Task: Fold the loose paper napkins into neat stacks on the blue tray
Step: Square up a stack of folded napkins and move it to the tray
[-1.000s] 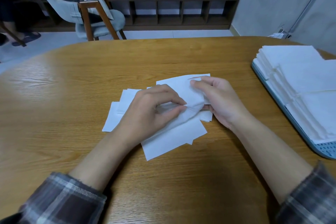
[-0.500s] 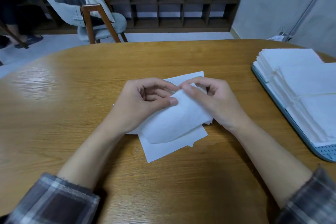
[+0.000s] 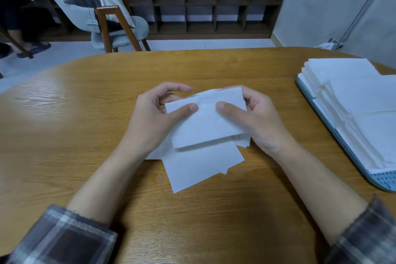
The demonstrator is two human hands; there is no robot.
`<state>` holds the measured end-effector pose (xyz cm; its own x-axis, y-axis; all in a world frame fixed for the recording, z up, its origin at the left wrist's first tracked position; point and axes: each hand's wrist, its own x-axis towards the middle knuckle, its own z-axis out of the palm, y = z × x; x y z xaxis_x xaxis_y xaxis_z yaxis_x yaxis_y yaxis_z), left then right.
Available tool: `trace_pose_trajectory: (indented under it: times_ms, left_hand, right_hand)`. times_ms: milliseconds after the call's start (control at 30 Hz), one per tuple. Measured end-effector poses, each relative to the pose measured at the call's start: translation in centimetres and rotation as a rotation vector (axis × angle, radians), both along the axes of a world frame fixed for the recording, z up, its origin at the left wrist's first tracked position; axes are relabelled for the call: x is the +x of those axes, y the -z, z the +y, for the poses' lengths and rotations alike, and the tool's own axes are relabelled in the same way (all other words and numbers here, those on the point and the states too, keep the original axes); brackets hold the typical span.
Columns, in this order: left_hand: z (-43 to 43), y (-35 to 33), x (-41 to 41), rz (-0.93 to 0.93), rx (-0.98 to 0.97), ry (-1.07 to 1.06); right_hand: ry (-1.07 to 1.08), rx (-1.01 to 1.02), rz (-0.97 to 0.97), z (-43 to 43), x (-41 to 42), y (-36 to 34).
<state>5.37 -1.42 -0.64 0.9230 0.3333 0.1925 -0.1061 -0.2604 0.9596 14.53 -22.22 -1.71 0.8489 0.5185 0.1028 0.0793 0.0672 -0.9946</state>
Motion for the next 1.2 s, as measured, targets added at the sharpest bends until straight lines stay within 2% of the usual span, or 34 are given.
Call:
trace_pose_trajectory:
  times_ms: [133,333,433,533,667,767,967,1033,1133,1200]
  left_hand:
    - [0.0,0.5,0.0,0.007,-0.048,-0.016]
    - [0.0,0.6,0.0,-0.013,-0.004,-0.050]
    - [-0.1,0.7,0.0,-0.020,0.005,-0.058]
    - [-0.2,0.7,0.0,-0.010,0.008,-0.051]
    - [-0.1,1.0,0.1,0.025,0.136,-0.041]
    - [0.0,1.0,0.2,0.053,0.099,0.028]
    - [-0.1,1.3,0.1,-0.040,0.069,-0.014]
    - [-0.2,1.7,0.1,-0.076,0.201,-0.048]
    - [-0.4,2.4,0.1,-0.153,0.542,-0.056]
    - [-0.5,2.7,0.1,-0.117,0.625,0.014]
  right_hand:
    - [-0.013,-0.024,-0.047,0.3,-0.3,-0.1]
    - [-0.043,-0.051,-0.131,0.4,-0.6,-0.1]
    - [-0.078,-0.016,-0.114,0.3,-0.6,-0.2]
    - [-0.082,-0.016,-0.139,0.3,-0.6,-0.1]
    - [-0.070,-0.004,-0.206,0.2,-0.5,0.0]
    - [-0.065,0.001,-0.254,0.3,-0.3,0.1]
    - [-0.069,-0.143,-0.244,-0.1,0.2,0.4]
    - [-0.014,-0.199,-0.262,0.0,0.2,0.8]
    - [0.190,-0.254,-0.318,0.0,1.2,1.3]
    - [0.288,-0.270,-0.324,-0.3,1.9,1.5]
